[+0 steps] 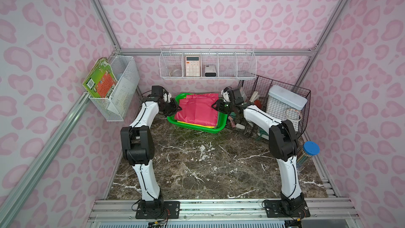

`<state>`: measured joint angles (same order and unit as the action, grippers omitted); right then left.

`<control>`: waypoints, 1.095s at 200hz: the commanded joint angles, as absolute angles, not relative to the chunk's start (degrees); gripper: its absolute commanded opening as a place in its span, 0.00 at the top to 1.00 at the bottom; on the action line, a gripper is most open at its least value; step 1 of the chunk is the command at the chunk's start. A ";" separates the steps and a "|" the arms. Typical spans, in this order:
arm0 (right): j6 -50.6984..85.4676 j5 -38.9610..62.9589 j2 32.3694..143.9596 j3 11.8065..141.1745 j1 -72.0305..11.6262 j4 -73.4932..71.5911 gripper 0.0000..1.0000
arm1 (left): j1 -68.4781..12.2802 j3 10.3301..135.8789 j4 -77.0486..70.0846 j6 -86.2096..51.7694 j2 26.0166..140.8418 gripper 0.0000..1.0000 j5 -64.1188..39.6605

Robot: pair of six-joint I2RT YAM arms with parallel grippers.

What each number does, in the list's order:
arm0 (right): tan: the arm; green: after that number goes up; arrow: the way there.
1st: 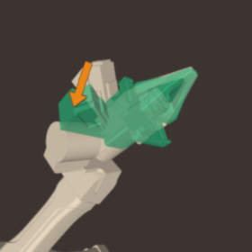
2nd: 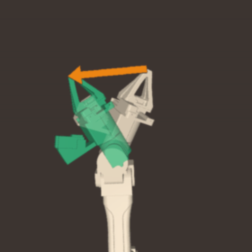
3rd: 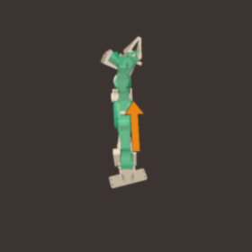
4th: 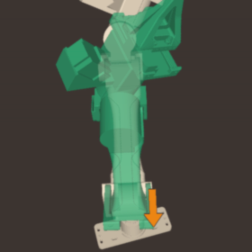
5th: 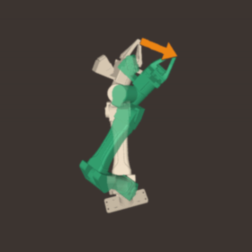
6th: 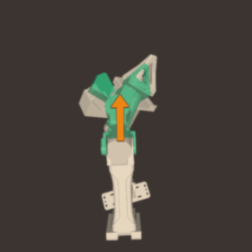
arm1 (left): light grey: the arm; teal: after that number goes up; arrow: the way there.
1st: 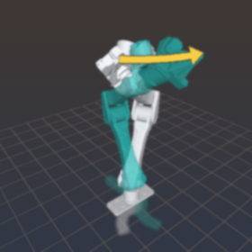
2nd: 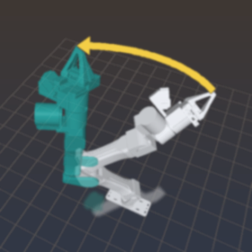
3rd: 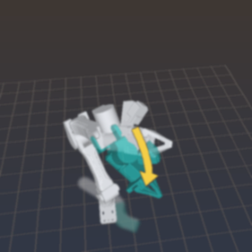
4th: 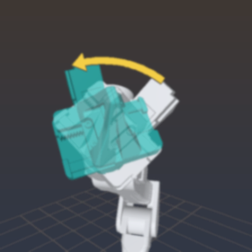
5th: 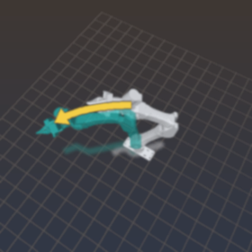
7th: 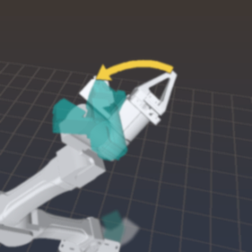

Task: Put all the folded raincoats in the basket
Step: Place the raincoat in the basket, then reset both arms

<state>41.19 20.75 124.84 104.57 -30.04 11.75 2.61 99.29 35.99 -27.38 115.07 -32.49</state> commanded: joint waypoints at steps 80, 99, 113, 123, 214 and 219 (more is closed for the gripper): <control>37.79 14.93 108.83 92.18 -33.46 9.14 0.35 | 2.77 98.80 36.04 -23.04 107.11 0.01 -30.14; 37.66 13.98 105.65 89.03 -33.77 8.76 0.34 | 2.64 95.76 35.21 -22.94 103.78 0.01 -30.31; 37.24 13.35 102.28 85.75 -33.91 7.97 0.32 | 2.67 92.05 34.10 -22.68 99.89 0.01 -30.63; 36.64 12.68 99.60 83.30 -34.01 7.54 0.31 | 2.64 88.77 33.03 -22.60 96.29 0.01 -30.72; 26.86 -1.63 68.10 51.45 -32.16 -1.85 0.00 | 1.69 60.99 27.21 -17.38 64.40 0.01 -18.53; 26.74 -2.30 66.15 49.07 -31.30 -3.51 0.00 | 1.75 59.30 26.25 -17.17 62.94 0.01 -17.54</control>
<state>29.61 5.82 73.03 57.32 -33.36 4.29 1.80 64.20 30.30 -19.33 67.79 -24.45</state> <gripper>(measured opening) 0.998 0.988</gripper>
